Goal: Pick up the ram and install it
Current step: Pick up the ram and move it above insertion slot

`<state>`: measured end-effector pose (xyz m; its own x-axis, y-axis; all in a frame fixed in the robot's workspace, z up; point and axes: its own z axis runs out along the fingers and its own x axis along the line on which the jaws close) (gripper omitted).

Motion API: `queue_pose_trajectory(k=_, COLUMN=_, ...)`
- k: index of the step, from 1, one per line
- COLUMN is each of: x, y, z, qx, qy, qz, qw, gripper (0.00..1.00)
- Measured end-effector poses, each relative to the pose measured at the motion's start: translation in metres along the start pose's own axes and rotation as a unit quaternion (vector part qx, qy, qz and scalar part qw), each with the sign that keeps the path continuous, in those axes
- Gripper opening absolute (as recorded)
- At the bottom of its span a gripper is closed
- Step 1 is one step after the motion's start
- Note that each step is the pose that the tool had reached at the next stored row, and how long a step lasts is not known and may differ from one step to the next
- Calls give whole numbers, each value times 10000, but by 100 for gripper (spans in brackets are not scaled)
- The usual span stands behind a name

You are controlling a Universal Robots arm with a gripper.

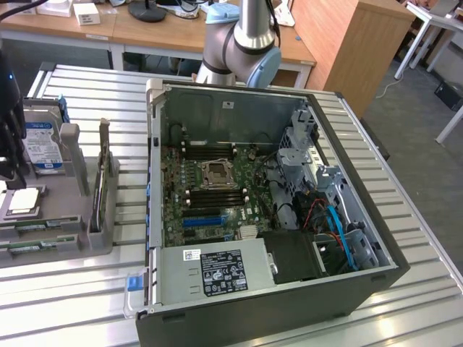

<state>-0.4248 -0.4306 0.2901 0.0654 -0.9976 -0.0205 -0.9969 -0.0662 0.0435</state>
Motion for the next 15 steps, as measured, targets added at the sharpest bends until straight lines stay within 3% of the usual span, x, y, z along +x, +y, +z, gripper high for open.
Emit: queue_pose_trajectory(k=15, x=167, y=11, z=-4, qx=0, qy=0, qz=0, qw=10000, gripper=30)
